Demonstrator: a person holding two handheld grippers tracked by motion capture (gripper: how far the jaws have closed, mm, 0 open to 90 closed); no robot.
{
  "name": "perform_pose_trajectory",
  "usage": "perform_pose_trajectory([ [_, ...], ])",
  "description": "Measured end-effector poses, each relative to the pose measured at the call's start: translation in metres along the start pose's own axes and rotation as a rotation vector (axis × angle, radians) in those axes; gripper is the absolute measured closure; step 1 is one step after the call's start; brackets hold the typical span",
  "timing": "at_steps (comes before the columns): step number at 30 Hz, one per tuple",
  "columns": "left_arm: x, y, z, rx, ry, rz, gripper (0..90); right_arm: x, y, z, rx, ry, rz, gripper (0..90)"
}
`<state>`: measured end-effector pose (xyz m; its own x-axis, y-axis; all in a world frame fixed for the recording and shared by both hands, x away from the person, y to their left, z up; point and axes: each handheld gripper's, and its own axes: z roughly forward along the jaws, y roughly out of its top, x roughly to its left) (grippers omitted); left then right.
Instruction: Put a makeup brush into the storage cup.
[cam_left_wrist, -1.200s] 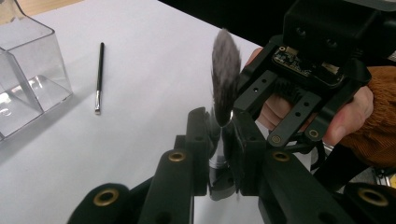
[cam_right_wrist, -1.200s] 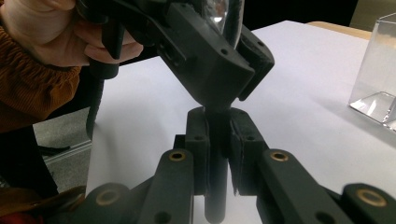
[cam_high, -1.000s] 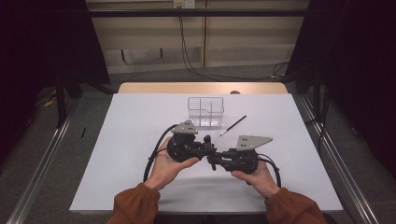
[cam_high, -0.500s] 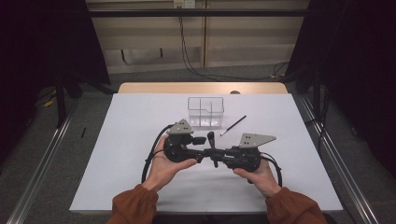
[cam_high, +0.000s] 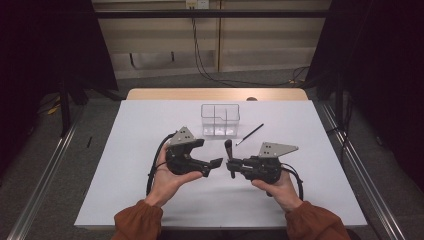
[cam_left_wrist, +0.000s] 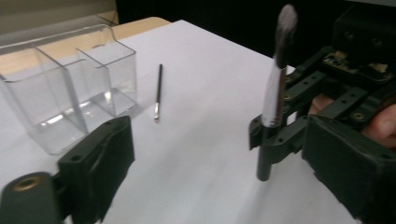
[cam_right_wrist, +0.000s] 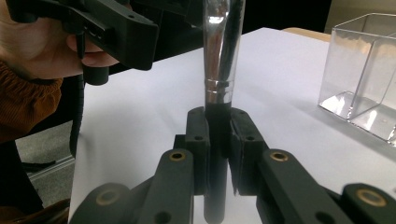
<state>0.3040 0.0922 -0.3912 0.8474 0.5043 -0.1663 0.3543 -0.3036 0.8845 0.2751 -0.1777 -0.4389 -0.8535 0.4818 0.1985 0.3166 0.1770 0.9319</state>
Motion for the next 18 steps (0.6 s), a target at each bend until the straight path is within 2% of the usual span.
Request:
perform_pose_trajectory([
  [2, 0.001, -0.004, -0.002, -0.004, 0.032, -0.010, 3.7, 0.000, 0.000, -0.001, -0.004, -0.004, 0.001, 80.3],
  [10, 0.010, -0.018, -0.019, -0.016, 0.035, -0.013, 3.1, -0.002, 0.000, -0.007, -0.017, -0.024, 0.012, 80.3],
  [13, 0.012, -0.023, -0.027, -0.023, 0.091, -0.007, 3.1, -0.004, 0.001, -0.009, -0.022, -0.028, 0.018, 80.3],
  [18, 0.017, -0.031, -0.038, -0.030, 0.115, 0.004, 2.6, -0.006, 0.002, -0.011, -0.026, -0.038, 0.015, 80.2],
])
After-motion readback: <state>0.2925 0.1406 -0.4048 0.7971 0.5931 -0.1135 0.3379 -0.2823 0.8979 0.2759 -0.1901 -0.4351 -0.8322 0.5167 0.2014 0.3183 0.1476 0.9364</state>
